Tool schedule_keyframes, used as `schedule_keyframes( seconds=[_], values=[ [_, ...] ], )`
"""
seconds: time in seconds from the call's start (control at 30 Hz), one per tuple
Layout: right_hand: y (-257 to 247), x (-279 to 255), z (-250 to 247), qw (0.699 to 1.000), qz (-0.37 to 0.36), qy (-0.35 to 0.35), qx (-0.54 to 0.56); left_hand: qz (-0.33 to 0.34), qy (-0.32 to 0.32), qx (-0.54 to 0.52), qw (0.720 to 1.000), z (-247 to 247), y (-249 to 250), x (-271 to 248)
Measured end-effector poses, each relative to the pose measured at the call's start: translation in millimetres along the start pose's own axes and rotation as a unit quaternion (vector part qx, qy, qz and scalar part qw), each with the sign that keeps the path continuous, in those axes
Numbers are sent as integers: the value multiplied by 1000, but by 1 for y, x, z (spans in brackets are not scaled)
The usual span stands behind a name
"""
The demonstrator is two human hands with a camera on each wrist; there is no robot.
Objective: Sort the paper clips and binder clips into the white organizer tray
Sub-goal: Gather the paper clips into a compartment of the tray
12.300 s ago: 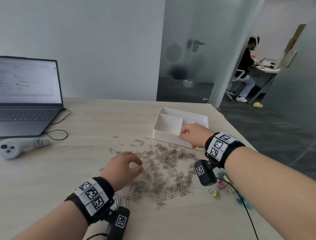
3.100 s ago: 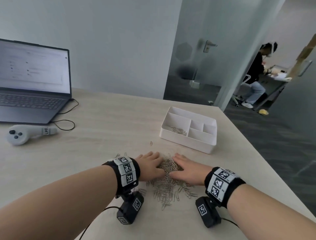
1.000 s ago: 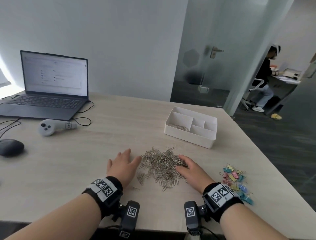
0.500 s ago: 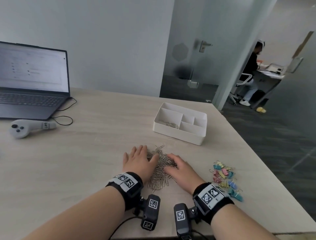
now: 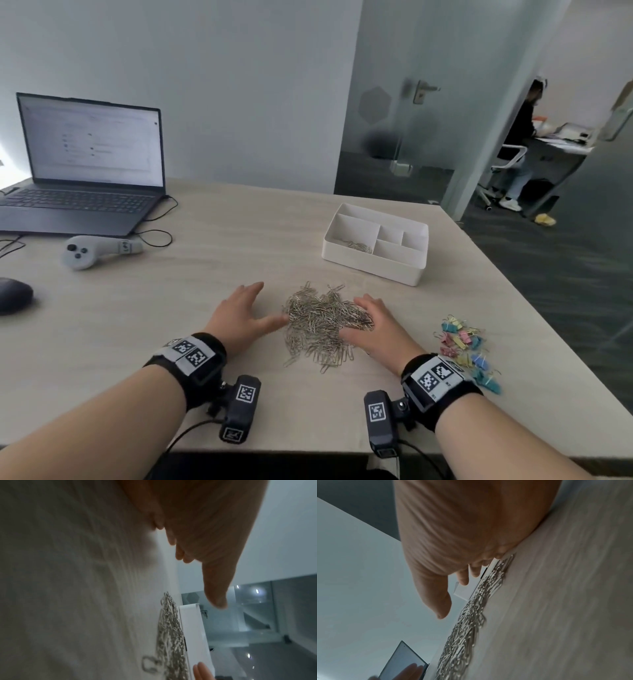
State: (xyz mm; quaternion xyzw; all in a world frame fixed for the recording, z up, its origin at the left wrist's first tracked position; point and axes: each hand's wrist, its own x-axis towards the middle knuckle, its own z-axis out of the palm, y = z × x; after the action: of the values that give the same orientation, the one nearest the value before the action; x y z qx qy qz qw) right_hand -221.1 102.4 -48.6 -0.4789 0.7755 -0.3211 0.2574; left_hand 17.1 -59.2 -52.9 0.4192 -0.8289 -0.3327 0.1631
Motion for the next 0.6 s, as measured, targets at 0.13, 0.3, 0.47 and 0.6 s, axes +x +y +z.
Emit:
schedule_keyframes(
  seconds=[0.13,0.3,0.47,0.6],
  values=[
    [-3,-3,-3,994,33,-5,-106,38,-129,180,974,2,5,-5],
    [-4,-5,-6,972,64,-27,-225,36,-132,216,967,13,14,-3],
    [-13,5,-8,959,70,-32,-273,50,-104,209,971,30,25,12],
    [-16,21,-7,972,67,-31,-224,71,-82,207,972,40,28,29]
  ],
)
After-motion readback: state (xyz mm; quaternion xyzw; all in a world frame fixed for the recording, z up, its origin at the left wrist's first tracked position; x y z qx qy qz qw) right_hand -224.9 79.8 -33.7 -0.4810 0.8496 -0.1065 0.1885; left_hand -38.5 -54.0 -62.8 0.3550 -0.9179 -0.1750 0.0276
